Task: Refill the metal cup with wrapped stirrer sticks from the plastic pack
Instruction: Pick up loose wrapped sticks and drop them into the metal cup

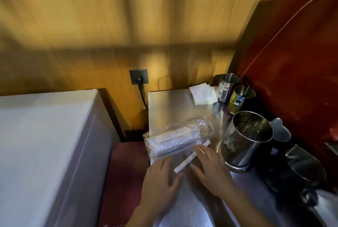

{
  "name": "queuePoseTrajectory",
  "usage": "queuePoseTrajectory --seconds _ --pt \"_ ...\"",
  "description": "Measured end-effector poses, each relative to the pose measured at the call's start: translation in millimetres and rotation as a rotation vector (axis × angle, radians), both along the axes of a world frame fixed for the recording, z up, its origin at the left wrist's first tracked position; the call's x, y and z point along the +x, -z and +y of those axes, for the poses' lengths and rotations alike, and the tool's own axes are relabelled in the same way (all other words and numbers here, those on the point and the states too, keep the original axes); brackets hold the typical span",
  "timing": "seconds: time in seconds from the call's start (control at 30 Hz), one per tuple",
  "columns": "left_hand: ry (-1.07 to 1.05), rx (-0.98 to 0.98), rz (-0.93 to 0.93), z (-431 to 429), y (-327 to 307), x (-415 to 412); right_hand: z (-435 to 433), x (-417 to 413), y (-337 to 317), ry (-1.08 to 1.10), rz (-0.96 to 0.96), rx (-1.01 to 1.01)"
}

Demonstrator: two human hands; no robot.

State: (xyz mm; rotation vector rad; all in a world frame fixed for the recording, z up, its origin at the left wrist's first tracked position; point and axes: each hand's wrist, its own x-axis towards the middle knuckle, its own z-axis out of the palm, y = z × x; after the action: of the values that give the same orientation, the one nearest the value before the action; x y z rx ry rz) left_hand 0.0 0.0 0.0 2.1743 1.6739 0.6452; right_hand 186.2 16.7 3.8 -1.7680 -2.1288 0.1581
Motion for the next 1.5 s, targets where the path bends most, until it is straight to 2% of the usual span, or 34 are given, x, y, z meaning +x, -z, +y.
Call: queuePoseTrajectory --seconds 0.1,0.17,0.3,0.37,0.53,0.67,0.77,0.9,1.0,1.2,1.27,1.37,1.5 --pt "0.009 -0.056 0.06 -10 15 5 3 -1 13 -0.032 -0.036 -0.082" --pt "0.024 -0.079 0.116 -18 23 7 4 -1 22 -0.059 -0.052 -0.22" --pt "0.01 -0.03 0.184 -25 26 4 3 -1 32 -0.105 -0.095 -0.324" --pt "-0.012 -0.042 0.188 -26 27 4 3 0 34 -0.101 -0.094 -0.327" --pt "0.001 -0.02 0.24 -27 33 5 4 -5 26 -0.023 0.05 -0.224" --pt "0.003 0.022 0.246 -25 37 5 6 -6 20 0.004 -0.011 -0.2" --pt "0.008 0.026 0.258 -24 39 5 8 -7 16 0.135 -0.045 -0.175" --pt "0.002 0.044 0.259 -23 43 4 17 -9 9 0.319 -0.098 -0.264" --pt "-0.001 0.041 0.26 -23 43 5 24 -6 8 0.406 0.003 -0.385" --pt "-0.007 0.044 0.259 -23 41 6 22 3 7 0.363 0.02 -0.452" --pt "-0.009 0.057 0.258 -23 42 6 20 5 6 0.341 0.078 -0.468" --pt "-0.013 0.057 0.261 -22 41 6 20 9 0 0.367 0.166 -0.417" --pt "-0.013 0.038 0.264 -23 39 7 34 11 -5 0.42 0.164 -0.386"
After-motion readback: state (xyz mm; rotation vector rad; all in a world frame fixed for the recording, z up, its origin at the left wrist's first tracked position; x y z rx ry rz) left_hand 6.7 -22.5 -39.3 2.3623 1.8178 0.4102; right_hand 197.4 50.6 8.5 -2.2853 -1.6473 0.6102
